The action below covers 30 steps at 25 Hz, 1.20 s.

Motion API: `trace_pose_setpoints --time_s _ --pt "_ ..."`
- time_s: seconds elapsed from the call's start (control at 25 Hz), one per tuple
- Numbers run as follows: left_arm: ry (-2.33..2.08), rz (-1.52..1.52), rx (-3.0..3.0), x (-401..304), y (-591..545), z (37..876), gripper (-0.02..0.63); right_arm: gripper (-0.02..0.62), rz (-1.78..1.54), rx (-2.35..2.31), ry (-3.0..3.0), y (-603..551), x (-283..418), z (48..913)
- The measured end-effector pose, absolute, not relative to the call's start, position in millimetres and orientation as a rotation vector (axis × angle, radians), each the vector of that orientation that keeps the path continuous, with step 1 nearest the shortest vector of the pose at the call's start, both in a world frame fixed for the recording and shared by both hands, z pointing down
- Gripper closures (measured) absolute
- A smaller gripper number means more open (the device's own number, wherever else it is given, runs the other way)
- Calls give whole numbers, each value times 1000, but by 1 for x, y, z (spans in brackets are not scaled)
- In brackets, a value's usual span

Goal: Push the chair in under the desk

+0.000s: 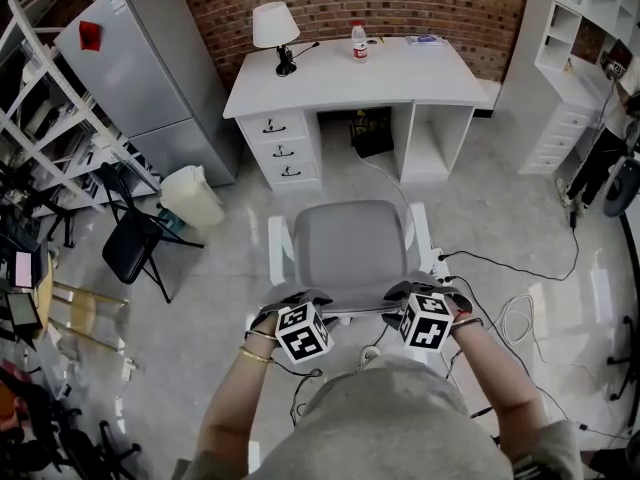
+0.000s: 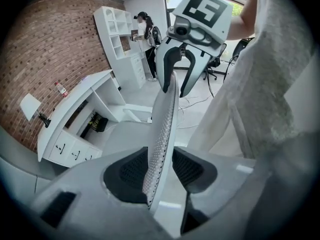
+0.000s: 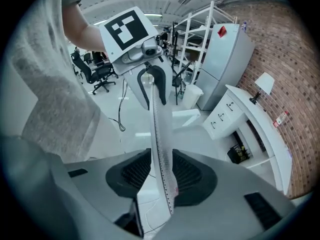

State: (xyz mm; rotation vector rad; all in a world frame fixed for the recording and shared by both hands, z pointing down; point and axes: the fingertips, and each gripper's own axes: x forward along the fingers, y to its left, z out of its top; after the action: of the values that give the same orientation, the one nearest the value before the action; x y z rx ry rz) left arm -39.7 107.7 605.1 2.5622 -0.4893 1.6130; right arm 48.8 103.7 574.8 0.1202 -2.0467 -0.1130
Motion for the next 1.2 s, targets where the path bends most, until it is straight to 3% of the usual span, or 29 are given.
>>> trace_pose_setpoints --time_s 0.84,1.2 --pt "-297 1792 2463 -42 103 648 458 480 -167 -2 -1979 100 29 617" --pt "-241 1837 2405 -44 105 653 480 513 -195 -20 -1959 100 28 624"
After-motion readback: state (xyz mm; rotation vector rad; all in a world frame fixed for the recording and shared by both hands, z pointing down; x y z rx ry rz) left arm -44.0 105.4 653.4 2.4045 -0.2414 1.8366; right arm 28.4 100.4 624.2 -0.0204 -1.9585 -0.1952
